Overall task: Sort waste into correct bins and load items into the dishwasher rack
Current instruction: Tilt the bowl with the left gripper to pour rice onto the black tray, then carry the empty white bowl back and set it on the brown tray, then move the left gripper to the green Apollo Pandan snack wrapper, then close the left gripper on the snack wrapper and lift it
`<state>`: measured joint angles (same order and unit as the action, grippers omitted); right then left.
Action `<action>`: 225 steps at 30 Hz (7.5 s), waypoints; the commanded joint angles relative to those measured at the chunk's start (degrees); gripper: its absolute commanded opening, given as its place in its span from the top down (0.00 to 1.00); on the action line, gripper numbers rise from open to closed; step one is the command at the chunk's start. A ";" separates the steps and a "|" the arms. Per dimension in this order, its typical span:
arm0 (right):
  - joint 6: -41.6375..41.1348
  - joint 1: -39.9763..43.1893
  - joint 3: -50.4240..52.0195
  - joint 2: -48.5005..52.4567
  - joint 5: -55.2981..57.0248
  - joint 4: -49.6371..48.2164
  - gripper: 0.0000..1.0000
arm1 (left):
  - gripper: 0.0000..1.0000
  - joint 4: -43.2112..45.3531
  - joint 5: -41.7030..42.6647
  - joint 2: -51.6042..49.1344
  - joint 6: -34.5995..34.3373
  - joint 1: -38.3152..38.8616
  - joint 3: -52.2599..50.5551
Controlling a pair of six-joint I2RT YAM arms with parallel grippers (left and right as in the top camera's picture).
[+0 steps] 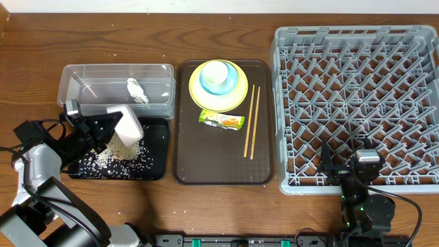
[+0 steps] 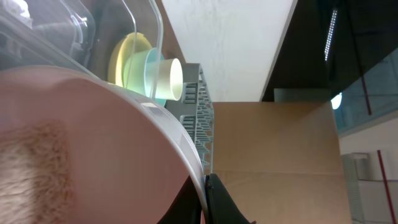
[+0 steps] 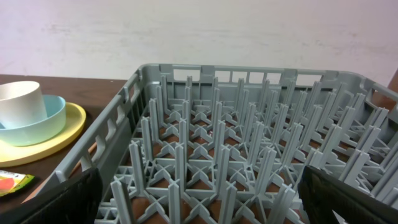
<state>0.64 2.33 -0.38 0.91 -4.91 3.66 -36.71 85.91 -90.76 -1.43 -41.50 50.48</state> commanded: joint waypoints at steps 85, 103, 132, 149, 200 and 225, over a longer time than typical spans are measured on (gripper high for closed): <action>-0.35 -0.15 0.07 -0.20 0.20 0.24 0.01 | 0.94 -7.04 -64.19 25.83 -29.11 64.92 2.25; -0.35 -0.15 0.07 -0.20 0.20 0.22 0.01 | 0.94 3.37 -68.65 5.90 -30.84 78.88 2.25; -0.35 -0.15 0.07 -0.20 0.20 0.24 0.01 | 0.60 8.00 -93.50 8.11 -25.75 75.93 7.50; -0.35 -0.15 0.07 -0.20 0.20 0.24 0.01 | 0.57 13.97 -101.77 -2.40 -18.73 75.60 7.50; -0.35 -0.15 0.07 -0.20 0.20 0.24 0.01 | 0.94 12.09 -97.50 -9.42 -20.50 69.99 7.45; -0.35 -0.15 0.07 -0.20 0.20 0.24 0.01 | 0.53 10.16 -83.56 0.35 7.69 69.68 7.45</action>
<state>0.64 2.33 -0.38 0.91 -4.91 3.66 -26.65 -4.99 -90.43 -4.10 28.38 57.58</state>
